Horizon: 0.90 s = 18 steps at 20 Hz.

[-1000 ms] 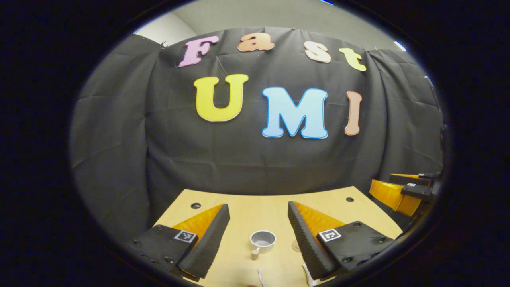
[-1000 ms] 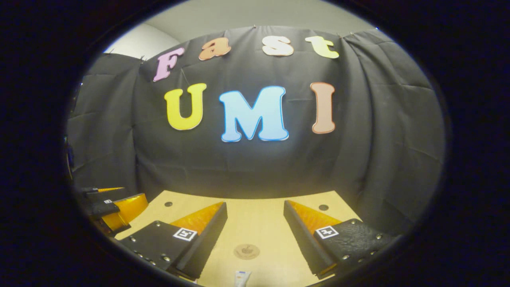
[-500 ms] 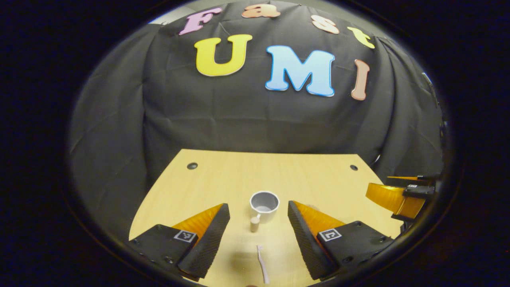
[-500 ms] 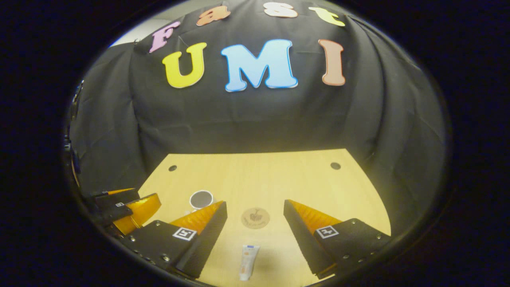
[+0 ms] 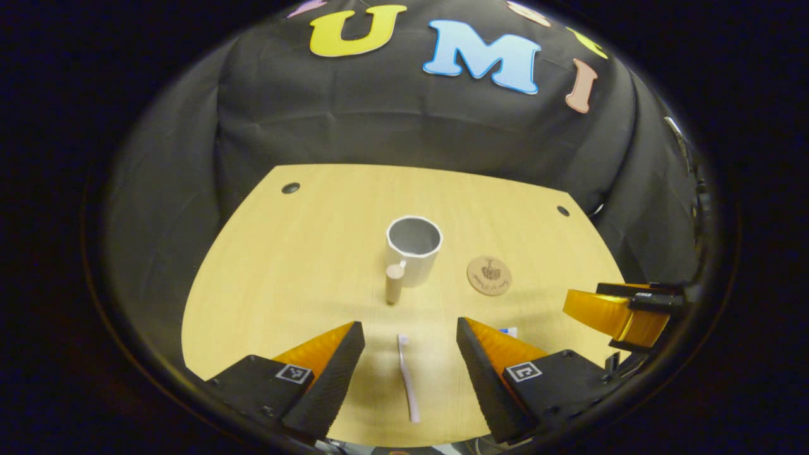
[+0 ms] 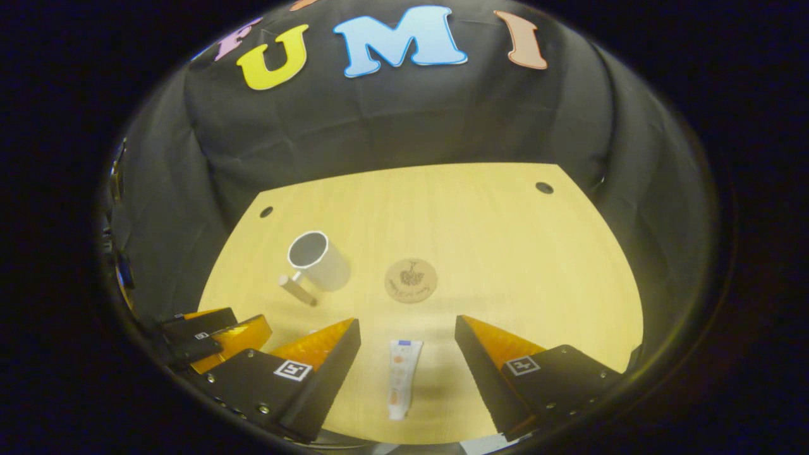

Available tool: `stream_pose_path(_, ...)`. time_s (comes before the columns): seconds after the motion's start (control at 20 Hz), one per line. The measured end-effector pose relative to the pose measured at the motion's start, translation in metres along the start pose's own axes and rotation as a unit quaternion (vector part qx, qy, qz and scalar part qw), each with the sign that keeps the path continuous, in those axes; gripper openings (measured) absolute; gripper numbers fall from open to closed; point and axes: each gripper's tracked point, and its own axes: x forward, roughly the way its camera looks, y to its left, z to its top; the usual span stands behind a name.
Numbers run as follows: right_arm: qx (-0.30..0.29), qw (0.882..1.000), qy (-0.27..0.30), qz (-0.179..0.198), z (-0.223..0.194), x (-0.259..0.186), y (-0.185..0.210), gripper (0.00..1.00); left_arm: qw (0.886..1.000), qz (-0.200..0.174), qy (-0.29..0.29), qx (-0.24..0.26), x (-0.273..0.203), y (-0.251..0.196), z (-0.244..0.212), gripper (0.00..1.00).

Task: Put the toothbrush and toothpaste on the desktop into the cup, then pick up the cup and place it on the coaster on the desktop.

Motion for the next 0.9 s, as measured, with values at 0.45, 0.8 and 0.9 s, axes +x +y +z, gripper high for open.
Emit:
stream_pose_path(0.45,0.009,0.995,0.103,-0.002,-0.069,0.033,0.001,0.95,0.992,0.006,0.121,-0.021,0.035,0.009,-0.081,0.97)
stream_pose_path(0.8,0.006,0.987,0.163,-0.008,-0.108,0.053,0.0,0.95,0.984,0.021,0.178,-0.016,0.05,0.019,-0.123,0.97)
stream_pose_path(0.9,0.009,0.984,0.178,-0.009,-0.117,0.061,0.001,0.95,0.981,0.026,0.191,-0.015,0.057,0.02,-0.133,0.97)
